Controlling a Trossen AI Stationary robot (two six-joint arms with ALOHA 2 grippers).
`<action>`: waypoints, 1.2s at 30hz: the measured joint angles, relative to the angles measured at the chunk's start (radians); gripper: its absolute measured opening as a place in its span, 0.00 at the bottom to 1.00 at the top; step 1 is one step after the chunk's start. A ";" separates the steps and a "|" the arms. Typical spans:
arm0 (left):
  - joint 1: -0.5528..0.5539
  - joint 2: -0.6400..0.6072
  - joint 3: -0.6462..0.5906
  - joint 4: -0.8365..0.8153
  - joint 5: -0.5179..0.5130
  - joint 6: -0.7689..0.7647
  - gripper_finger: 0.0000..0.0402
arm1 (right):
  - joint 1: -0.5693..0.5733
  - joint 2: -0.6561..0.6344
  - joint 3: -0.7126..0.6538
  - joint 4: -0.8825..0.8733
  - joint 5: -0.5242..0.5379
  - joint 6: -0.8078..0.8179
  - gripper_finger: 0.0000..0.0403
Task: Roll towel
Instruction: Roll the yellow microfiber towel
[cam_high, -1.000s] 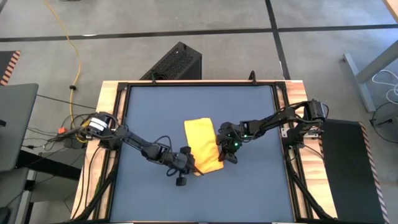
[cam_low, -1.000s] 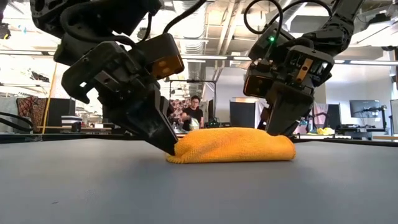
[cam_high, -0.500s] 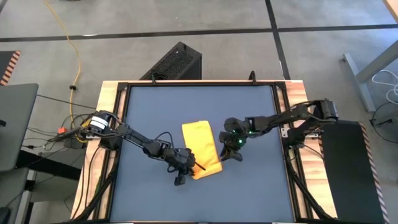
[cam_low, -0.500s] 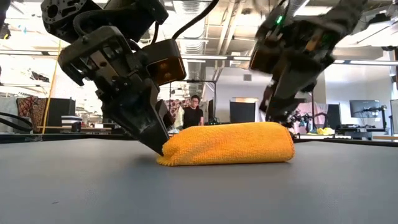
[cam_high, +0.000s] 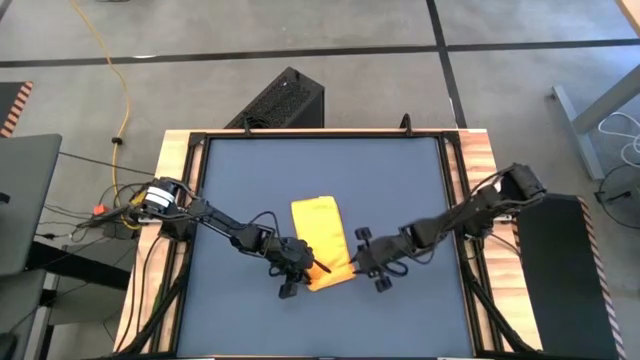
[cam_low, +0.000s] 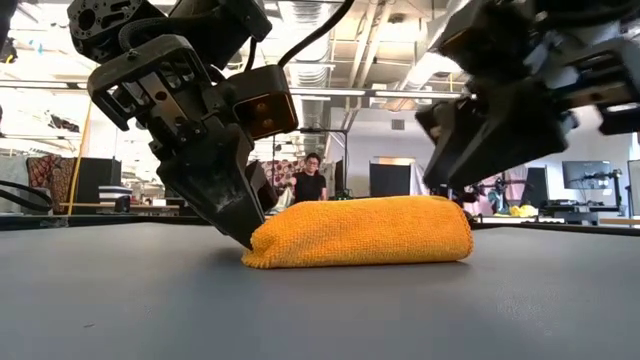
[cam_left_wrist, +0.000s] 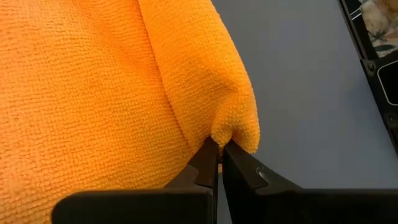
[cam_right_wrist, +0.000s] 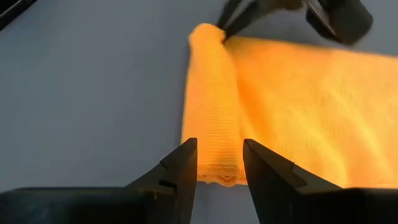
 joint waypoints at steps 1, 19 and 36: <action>0.000 0.000 0.000 -0.001 0.000 0.001 0.00 | -0.005 0.006 0.000 0.002 -0.013 0.018 0.39; 0.002 0.001 -0.002 0.013 0.000 0.014 0.00 | -0.010 0.152 0.000 0.130 -0.082 0.056 0.40; 0.014 -0.059 -0.002 0.001 -0.030 0.058 0.18 | -0.145 0.184 0.001 0.138 -0.357 0.276 0.05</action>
